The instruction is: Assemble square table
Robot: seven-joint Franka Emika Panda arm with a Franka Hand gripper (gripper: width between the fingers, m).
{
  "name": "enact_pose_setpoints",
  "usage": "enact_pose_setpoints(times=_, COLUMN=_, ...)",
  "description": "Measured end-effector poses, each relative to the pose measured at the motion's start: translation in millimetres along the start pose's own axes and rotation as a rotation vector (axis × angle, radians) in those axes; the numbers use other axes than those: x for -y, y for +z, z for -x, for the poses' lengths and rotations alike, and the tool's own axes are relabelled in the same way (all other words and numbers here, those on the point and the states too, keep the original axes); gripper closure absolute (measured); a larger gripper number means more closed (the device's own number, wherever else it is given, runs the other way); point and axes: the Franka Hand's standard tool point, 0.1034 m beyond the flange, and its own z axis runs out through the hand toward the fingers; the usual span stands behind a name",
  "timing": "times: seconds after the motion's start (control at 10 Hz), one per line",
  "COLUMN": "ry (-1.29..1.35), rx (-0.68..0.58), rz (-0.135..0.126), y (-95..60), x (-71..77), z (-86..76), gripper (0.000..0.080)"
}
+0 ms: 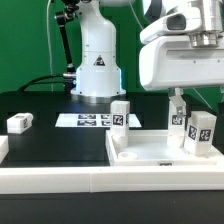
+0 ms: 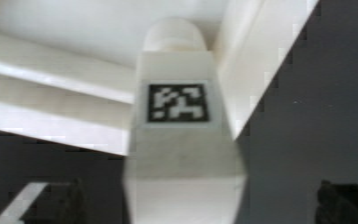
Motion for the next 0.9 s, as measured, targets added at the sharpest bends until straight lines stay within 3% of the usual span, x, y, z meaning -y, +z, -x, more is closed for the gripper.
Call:
enact_pose_setpoints(times=0.1, ry=0.005, rx=0.061, rz=-0.019, y=-2.2, x=1.3, z=-3.7, gripper=0.015)
enact_pose_setpoints(times=0.4, ry=0.007, rx=0.179, rz=-0.042, y=0.8, x=-2.0, z=-1.2, gripper=0.015)
enact_pose_setpoints(times=0.9, ry=0.018, rx=0.166, rz=-0.021, y=3.4, x=-21.3, z=-0.1, gripper=0.015)
